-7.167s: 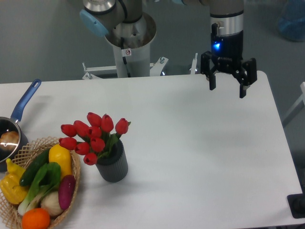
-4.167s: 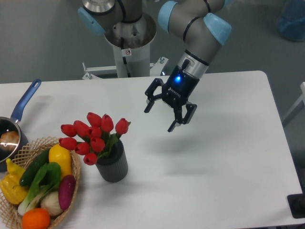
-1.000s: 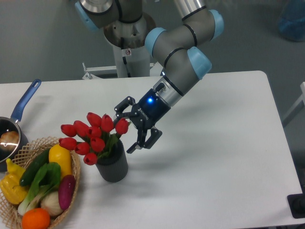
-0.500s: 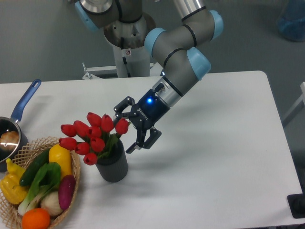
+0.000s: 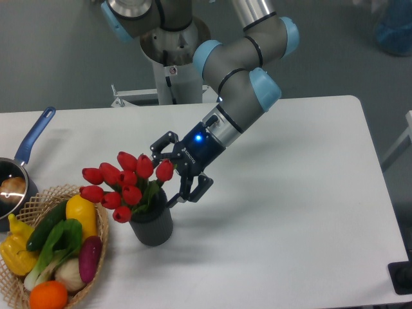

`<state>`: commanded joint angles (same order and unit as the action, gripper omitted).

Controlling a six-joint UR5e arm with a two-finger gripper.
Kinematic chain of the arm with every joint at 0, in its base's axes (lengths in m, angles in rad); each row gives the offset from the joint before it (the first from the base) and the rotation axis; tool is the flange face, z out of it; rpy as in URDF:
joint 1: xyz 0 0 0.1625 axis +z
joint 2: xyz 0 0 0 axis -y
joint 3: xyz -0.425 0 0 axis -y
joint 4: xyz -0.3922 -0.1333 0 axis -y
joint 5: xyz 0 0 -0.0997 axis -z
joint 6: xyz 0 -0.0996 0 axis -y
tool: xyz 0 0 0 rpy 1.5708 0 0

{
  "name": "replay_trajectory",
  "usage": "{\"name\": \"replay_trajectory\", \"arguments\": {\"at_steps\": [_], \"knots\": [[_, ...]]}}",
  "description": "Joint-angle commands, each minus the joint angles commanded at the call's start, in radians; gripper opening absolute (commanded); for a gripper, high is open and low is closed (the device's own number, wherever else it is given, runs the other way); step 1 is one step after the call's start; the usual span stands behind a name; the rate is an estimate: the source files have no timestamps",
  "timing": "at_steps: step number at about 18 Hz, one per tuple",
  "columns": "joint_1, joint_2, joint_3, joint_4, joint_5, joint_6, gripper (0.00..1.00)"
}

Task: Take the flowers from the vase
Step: 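Push the open gripper in around the tulip stems below the blooms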

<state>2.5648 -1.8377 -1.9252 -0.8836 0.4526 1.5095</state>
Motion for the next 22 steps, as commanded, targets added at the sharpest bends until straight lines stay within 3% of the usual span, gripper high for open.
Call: {"name": "replay_trajectory", "arguments": {"at_steps": [22], "knots": [[-0.009,-0.041,-0.006,0.000,-0.111,0.009,1.00]]}}
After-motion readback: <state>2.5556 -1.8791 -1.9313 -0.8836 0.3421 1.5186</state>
